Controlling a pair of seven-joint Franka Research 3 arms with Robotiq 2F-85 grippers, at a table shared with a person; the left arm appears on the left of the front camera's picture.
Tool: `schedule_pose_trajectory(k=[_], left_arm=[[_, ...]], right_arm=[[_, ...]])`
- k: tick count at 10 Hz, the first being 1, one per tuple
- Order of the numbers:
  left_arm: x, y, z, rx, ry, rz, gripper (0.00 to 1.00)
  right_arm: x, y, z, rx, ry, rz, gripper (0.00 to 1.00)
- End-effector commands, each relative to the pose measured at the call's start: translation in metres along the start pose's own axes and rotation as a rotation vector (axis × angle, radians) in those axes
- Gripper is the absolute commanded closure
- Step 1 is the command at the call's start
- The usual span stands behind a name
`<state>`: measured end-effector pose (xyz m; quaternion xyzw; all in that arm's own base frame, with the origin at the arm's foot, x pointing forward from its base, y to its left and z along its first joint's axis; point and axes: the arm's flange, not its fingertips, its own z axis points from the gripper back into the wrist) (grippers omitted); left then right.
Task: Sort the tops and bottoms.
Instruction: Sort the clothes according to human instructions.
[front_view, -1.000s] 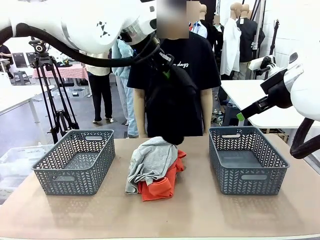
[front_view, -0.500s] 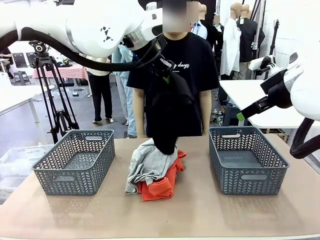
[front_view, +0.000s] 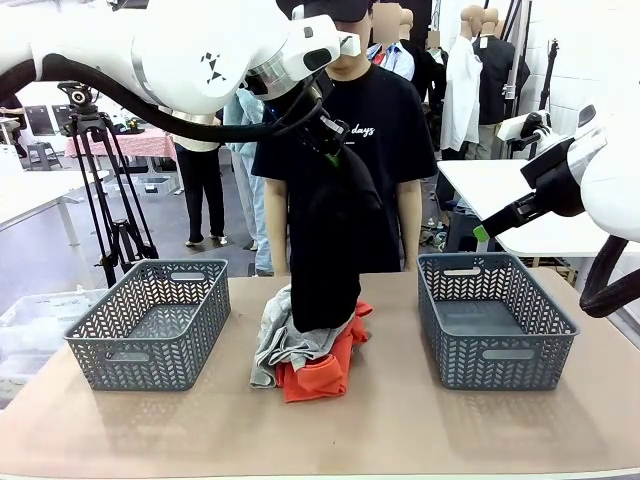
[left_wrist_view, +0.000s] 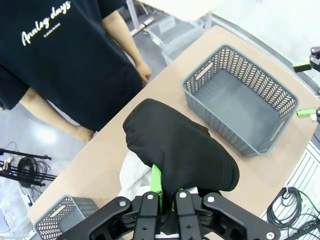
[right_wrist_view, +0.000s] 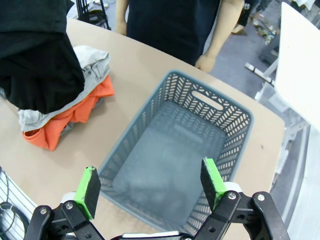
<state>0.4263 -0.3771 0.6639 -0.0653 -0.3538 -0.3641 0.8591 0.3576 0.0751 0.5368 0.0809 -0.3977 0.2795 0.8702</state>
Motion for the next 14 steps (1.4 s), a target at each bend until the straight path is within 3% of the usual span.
schedule_pose_trajectory(k=[1,14], left_arm=[[0.0012,0.0004,0.0071,-0.001,-0.003,0.006,1.0],[0.0012,0.0004,0.0071,-0.001,-0.003,0.006,1.0]], right_arm=[[0.0004,0.0,-0.002,0.009,-0.015,-0.02,0.0],[0.0004,0.0,-0.002,0.009,-0.015,-0.02,0.0]])
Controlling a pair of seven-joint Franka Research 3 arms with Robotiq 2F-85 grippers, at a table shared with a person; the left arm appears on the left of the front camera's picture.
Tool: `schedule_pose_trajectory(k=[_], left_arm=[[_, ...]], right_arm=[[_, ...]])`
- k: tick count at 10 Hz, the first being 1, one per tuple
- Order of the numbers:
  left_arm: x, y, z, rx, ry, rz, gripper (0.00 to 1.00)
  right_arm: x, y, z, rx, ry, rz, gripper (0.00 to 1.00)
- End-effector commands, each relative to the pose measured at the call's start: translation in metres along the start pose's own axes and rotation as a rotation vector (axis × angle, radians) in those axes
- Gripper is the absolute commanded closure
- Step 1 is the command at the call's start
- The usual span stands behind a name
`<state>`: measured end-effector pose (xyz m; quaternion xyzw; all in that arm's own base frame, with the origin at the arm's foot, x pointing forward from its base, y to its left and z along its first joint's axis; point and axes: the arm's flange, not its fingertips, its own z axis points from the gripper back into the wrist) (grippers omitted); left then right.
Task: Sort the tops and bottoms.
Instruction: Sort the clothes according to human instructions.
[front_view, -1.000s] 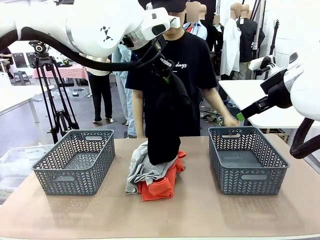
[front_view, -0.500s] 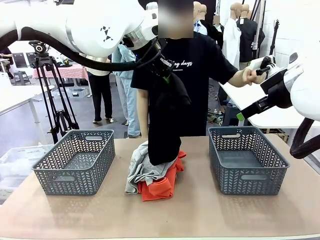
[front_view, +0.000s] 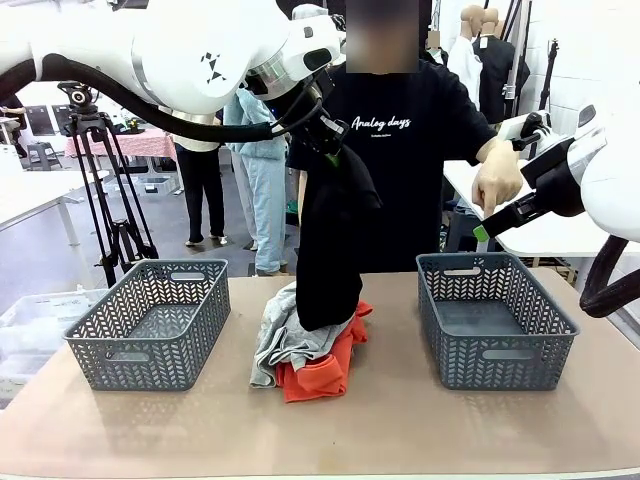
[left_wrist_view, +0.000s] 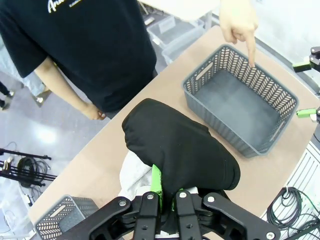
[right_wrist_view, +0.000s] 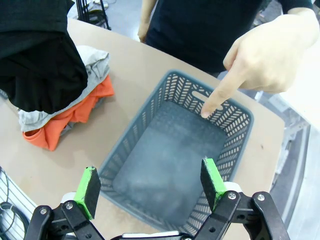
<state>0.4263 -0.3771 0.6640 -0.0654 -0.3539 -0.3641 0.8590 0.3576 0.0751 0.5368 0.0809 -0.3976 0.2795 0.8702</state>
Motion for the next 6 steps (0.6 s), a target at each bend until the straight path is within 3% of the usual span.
schedule_pose_trajectory(k=[1,6], left_arm=[[0.0012,0.0004,0.007,-0.001,-0.003,0.006,1.0],[0.0012,0.0004,0.007,-0.001,-0.003,0.006,1.0]], right_arm=[[0.0004,0.0,-0.002,0.009,-0.015,-0.02,0.0],[0.0004,0.0,-0.002,0.009,-0.015,-0.02,0.0]])
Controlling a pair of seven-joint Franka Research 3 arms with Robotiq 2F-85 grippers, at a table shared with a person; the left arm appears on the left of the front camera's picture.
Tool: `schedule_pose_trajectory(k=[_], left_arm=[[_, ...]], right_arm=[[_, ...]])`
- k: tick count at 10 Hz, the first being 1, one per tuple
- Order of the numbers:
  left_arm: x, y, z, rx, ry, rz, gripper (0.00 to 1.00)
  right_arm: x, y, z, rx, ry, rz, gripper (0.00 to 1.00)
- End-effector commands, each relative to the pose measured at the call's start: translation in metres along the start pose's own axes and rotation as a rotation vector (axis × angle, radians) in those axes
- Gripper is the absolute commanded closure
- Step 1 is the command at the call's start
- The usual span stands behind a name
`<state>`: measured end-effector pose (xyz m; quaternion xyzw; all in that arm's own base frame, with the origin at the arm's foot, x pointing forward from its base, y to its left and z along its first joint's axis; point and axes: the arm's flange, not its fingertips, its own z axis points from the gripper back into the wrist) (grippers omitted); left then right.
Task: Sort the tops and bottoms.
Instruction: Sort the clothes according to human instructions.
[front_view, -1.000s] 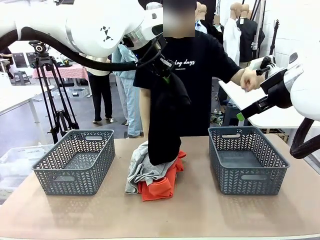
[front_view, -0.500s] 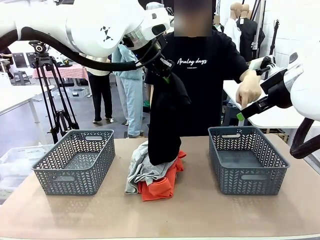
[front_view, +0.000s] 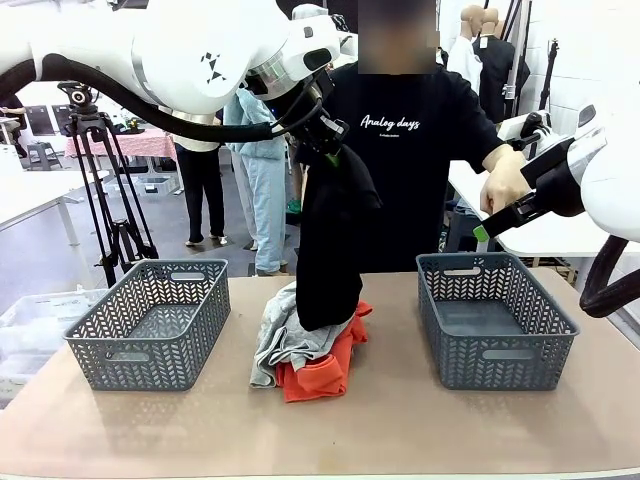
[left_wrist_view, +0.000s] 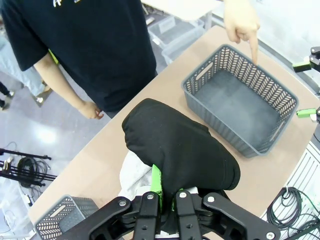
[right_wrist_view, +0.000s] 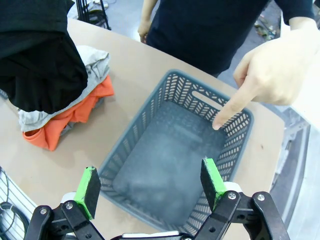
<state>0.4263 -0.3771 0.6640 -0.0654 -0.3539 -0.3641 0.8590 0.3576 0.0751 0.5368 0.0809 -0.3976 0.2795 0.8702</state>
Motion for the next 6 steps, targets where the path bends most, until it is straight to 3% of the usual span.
schedule_pose_trajectory(k=[1,3,6], left_arm=[[0.001,0.0,0.007,-0.001,-0.003,0.006,1.0],[0.001,0.0,0.007,-0.001,-0.003,0.006,1.0],[0.001,0.0,0.007,-0.001,-0.003,0.006,1.0]], right_arm=[[0.0,0.0,-0.002,0.009,-0.015,-0.02,0.0],[0.0,0.0,0.0,0.0,0.0,0.0,0.0],[-0.024,-0.006,0.077,-0.079,-0.083,-0.023,0.0]])
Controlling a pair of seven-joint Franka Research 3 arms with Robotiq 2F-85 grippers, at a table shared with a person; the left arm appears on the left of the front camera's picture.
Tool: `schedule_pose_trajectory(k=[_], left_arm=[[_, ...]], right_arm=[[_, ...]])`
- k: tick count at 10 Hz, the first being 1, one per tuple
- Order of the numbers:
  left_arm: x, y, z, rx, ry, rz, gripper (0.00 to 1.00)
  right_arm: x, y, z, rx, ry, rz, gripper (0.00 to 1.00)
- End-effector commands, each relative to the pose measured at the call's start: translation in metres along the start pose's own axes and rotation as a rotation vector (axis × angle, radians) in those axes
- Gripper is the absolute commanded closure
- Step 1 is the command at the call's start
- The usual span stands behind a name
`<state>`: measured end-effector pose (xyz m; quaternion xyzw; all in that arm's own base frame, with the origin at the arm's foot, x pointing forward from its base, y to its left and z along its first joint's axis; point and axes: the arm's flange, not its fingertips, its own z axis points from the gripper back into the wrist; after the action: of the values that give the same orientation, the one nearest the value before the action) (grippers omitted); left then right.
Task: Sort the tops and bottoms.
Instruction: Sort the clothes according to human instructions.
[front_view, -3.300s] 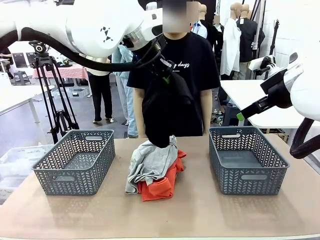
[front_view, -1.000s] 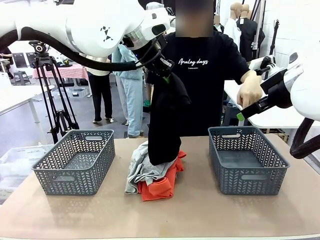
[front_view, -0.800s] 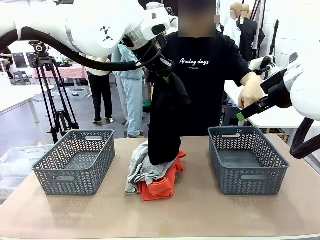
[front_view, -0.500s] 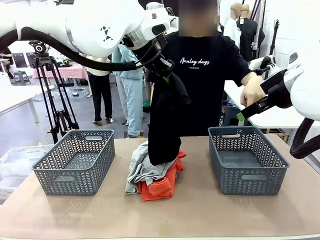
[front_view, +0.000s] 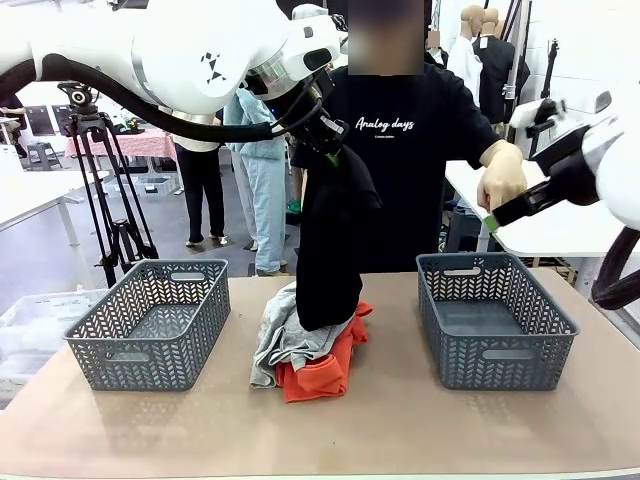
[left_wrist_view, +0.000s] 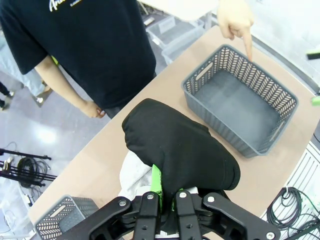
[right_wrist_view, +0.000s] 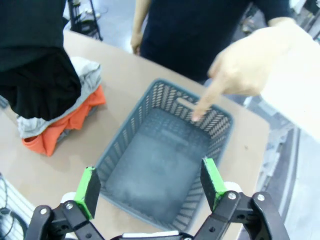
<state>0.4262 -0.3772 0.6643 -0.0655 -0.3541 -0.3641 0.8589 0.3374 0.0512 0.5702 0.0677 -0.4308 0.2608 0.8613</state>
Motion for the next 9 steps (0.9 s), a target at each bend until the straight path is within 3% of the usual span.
schedule_pose_trajectory(k=[1,3,6,7,9], left_arm=[[0.001,0.001,0.007,-0.001,-0.003,0.006,1.0],[0.001,0.001,0.007,-0.001,-0.003,0.006,1.0],[0.001,0.001,0.007,-0.001,-0.003,0.006,1.0],[0.001,0.001,0.007,-0.001,-0.003,0.006,1.0],[0.017,-0.02,-0.001,-0.033,-0.032,-0.065,1.0]], right_arm=[[-0.037,-0.003,0.06,-0.064,-0.045,-0.024,0.0],[-0.053,-0.013,0.095,-0.093,-0.069,-0.074,0.0],[-0.07,-0.032,0.09,-0.058,-0.06,-0.159,0.0],[-0.025,-0.039,0.118,-0.082,-0.095,-0.11,0.0],[-0.025,-0.039,0.118,-0.082,-0.095,-0.11,0.0]])
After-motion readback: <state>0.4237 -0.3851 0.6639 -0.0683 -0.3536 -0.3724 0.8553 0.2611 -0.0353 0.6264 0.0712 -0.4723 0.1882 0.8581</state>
